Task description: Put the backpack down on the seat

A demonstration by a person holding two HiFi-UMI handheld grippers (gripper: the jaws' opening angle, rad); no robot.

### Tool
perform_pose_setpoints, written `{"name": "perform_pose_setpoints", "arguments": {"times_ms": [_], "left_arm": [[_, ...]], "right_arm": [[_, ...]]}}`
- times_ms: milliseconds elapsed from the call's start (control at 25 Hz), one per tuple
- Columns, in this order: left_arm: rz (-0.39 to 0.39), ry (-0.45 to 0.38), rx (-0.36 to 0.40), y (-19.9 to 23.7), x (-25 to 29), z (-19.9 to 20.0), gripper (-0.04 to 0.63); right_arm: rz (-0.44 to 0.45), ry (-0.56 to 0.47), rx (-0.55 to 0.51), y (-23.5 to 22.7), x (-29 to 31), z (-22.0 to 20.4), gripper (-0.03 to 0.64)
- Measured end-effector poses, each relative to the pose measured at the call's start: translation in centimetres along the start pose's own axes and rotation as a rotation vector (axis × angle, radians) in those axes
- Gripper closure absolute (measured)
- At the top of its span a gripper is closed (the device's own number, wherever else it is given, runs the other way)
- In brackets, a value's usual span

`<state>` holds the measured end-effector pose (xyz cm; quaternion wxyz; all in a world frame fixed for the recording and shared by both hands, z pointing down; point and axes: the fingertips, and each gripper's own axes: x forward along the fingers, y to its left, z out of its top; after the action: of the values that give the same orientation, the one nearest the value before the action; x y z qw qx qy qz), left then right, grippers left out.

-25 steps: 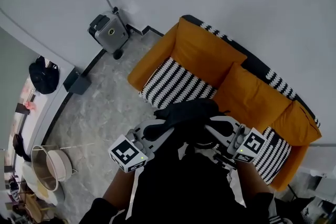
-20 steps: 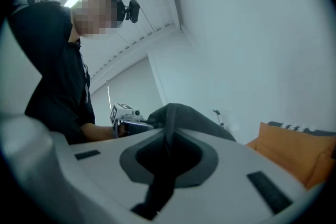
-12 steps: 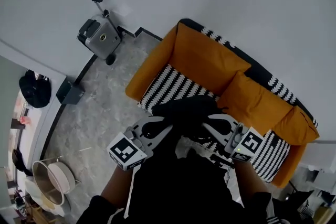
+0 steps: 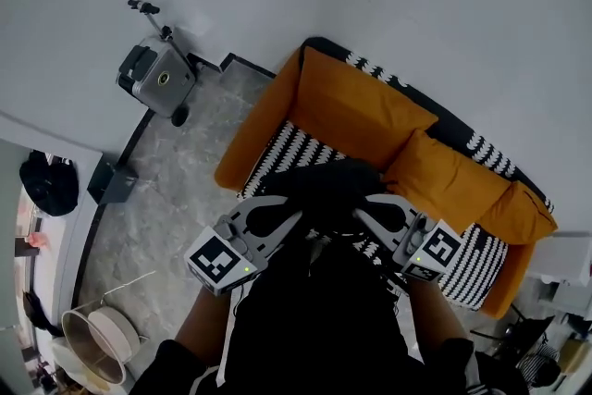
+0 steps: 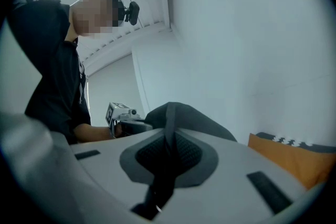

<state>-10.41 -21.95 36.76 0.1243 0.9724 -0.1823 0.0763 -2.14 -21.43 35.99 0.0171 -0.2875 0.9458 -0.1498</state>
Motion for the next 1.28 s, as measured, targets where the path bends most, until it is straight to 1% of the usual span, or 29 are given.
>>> {"name": "perform_pose_setpoints", "arguments": {"times_ms": [120,200,400,520,560,680,760,1000,1200,1280], "left_arm": [[-0.012,0.013,-0.041,0.5,1.2,0.3,0.566],[-0.025,0.032,-0.049,1.0,2.3,0.2,0.566],[-0.038,0.046,-0.084,2.3,4.3,-0.4,0.566],[-0.047,0.066,-0.040,3.3,5.9,-1.5,0.566],[-0.047,0.076,-0.040,3.4,6.4,-1.7,0.566],[-0.024,0.087,-0.099,4.0,7.7,-0.9,0.566],[-0.008,0.089,-0.119,4.9,8.4,-0.9,0.566],[0.026,0.117,-0.149,7.6,10.4,-1.8,0.566],[0.062,0.148,-0.155,9.9,12.2,-3.1,0.566],[0.081,0.153,-0.170,10.9,12.6,-3.7,0.566]], "right_arm": [[-0.009,-0.002,0.021,-1.1,-0.1,0.2,0.584],[-0.016,-0.013,0.035,-2.2,-0.2,0.3,0.584],[-0.042,0.009,0.041,-5.0,-0.3,-0.7,0.584],[-0.036,0.007,0.070,-6.8,-0.7,-1.0,0.584],[-0.032,0.004,0.086,-7.3,-0.9,-1.1,0.584],[-0.019,0.002,0.102,-8.6,-0.9,-1.1,0.584],[-0.007,0.017,0.095,-9.8,-0.5,-1.2,0.584],[0.034,0.045,0.121,-12.9,0.8,-1.7,0.584],[0.066,0.062,0.122,-15.5,1.8,-2.7,0.584],[0.078,0.080,0.112,-16.3,2.3,-3.3,0.584]]}}
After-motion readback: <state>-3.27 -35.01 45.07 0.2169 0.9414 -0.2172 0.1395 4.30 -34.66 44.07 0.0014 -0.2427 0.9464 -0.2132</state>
